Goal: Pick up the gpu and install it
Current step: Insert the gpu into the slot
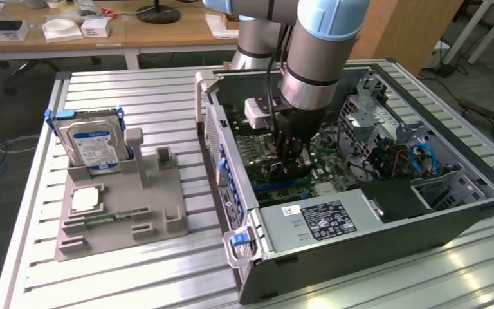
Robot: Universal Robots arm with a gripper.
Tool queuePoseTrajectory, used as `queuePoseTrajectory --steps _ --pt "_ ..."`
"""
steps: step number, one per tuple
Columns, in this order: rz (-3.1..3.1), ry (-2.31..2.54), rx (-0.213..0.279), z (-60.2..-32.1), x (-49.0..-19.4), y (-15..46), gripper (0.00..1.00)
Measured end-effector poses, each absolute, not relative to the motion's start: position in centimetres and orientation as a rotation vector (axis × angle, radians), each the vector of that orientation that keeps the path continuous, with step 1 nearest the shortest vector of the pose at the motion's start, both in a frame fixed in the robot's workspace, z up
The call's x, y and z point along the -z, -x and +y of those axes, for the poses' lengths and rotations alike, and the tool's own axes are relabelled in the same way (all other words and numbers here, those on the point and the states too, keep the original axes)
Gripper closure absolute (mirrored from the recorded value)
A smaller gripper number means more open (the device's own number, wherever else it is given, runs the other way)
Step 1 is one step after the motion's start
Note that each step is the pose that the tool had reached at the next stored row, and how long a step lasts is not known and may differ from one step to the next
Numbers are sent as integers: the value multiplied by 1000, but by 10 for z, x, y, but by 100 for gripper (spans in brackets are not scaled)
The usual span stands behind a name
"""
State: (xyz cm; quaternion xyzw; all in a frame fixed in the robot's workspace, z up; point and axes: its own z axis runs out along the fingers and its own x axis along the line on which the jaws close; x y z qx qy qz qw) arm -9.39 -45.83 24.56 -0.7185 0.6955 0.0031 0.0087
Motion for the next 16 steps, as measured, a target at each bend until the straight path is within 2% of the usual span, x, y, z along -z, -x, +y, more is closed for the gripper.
queuePoseTrajectory --steps 16 --pt "2179 2238 -9 -459 -244 96 74"
